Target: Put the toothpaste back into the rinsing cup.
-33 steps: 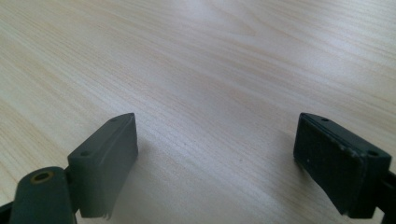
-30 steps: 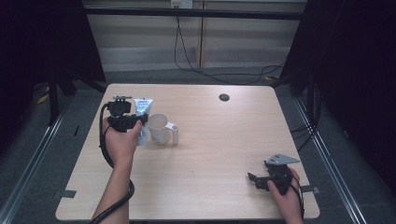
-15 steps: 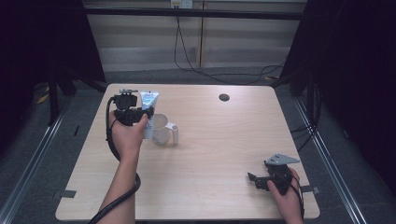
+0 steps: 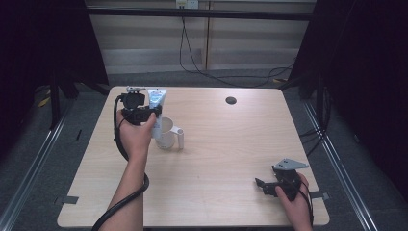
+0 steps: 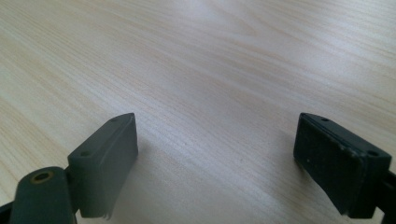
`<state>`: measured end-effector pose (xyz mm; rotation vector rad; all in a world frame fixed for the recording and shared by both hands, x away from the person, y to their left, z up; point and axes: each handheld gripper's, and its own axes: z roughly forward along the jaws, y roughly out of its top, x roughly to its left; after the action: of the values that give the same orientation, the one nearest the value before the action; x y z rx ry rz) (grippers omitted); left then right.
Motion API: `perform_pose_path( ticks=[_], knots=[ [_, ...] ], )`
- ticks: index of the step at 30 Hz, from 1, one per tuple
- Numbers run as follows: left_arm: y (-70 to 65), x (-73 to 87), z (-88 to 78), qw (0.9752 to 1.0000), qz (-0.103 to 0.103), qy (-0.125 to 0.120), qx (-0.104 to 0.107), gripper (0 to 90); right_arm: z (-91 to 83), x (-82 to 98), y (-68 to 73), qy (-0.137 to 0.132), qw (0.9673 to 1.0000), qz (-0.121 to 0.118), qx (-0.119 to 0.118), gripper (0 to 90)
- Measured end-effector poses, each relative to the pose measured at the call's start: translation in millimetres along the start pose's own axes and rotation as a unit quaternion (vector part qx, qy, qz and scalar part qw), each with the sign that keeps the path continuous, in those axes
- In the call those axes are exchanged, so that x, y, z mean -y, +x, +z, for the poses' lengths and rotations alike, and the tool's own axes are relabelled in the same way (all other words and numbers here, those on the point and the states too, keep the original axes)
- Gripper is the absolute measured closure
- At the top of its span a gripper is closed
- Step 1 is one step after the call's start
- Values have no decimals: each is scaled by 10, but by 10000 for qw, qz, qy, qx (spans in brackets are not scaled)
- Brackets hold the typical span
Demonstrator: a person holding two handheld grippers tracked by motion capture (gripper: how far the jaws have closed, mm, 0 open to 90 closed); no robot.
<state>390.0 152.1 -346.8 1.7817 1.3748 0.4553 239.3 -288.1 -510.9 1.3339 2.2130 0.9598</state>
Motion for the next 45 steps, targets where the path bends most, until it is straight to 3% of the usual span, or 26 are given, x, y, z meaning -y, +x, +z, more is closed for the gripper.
perform_pose_path(
  ticks=[3,14,25,45],
  knots=[
    [-10,-30,35,10000,-48,-37,51,676,0,0,0,1,10000,-1,0,133],
    [-85,-121,171,9998,78,-138,140,675,-1,-1,1,6,10000,11,-7,132],
    [-140,-170,333,9995,-10,-216,212,674,0,0,-1,2,10000,-1,-10,132],
    [-123,-172,448,9995,60,-298,111,670,0,0,-1,-5,10000,-13,-11,133]
  ],
)
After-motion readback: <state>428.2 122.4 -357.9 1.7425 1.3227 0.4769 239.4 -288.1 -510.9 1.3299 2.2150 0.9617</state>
